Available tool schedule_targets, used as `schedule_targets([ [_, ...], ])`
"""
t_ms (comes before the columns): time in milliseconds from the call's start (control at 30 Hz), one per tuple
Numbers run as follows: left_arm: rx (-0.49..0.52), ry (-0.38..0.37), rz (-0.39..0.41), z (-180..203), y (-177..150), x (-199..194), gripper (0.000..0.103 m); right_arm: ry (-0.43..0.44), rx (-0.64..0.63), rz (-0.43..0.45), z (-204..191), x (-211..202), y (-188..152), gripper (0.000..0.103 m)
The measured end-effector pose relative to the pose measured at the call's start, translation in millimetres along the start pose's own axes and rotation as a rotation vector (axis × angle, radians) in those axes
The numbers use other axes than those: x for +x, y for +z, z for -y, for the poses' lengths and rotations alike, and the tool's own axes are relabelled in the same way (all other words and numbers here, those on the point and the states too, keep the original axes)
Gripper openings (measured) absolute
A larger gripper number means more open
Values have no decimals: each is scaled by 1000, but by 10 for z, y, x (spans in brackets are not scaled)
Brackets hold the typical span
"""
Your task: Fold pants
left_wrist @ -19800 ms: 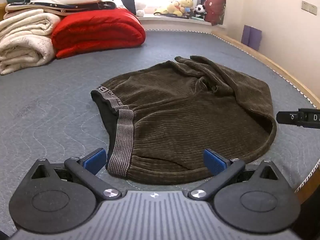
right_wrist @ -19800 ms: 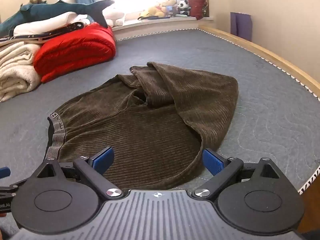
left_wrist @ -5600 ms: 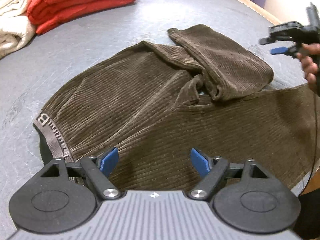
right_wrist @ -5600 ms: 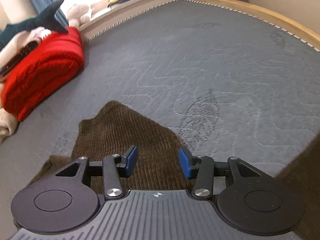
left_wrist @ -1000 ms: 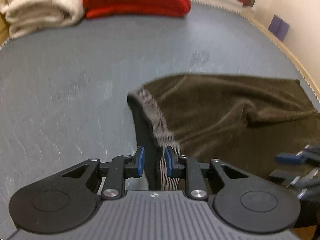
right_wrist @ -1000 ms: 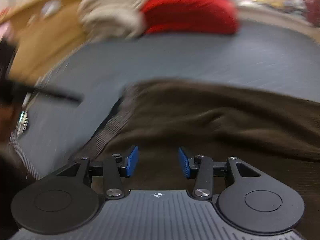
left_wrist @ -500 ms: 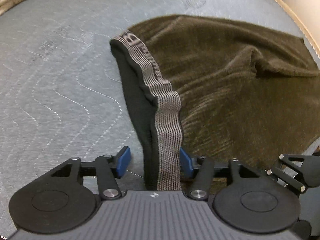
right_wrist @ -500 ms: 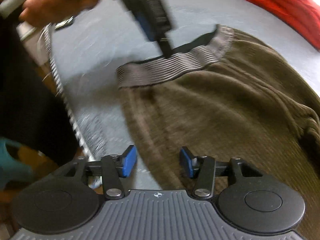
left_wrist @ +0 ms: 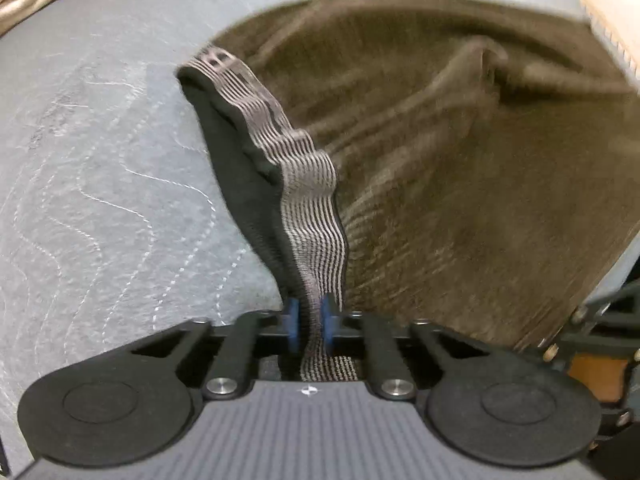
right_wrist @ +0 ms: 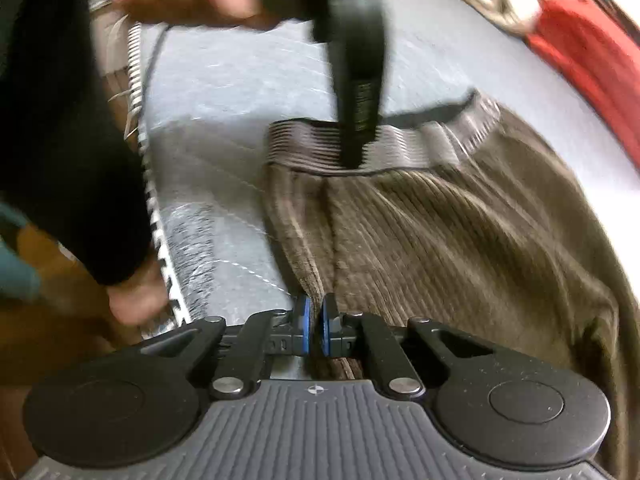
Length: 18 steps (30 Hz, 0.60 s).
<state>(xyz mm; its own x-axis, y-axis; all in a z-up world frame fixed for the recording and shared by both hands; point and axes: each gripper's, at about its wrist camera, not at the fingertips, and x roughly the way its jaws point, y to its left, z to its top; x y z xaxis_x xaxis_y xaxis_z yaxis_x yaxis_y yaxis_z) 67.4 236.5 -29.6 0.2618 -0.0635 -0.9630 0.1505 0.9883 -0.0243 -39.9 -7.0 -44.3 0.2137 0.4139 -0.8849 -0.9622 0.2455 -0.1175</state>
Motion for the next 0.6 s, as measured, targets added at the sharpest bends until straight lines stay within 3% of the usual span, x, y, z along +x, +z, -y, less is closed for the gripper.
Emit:
schedule_targets([
  [100,32,20,9,-40,-93,-127,7,25,-2,27,-38,-65,1,6],
  [133,73,59,-35,-11,-144,-50,0,33,-8,33,-46,-55,-6,6],
  [200,206,229,-152,82,-277,216,0,34,-14,30,-64,-23,-38,6],
  [233,253,270,-158,109,-301,255,0,33,-31,20,-82,12,-58,7],
  [267,265,261,-124,118,-280,212,3,33,-50,5,-103,35,-79,8],
  [333,168,168,22,62,-145,-61,7,35,-57,4,-111,-4,-75,13],
  [433,87,64,176,67,-13,-347,10,80,85,93,74,-241,-2,17],
  [500,104,5,176,166,22,-335,10,95,192,149,234,-372,-2,25],
  [567,163,-23,135,293,32,-231,11,65,271,146,360,-379,-57,29],
  [600,199,-27,73,341,16,-107,20,40,298,112,404,-323,-104,29],
])
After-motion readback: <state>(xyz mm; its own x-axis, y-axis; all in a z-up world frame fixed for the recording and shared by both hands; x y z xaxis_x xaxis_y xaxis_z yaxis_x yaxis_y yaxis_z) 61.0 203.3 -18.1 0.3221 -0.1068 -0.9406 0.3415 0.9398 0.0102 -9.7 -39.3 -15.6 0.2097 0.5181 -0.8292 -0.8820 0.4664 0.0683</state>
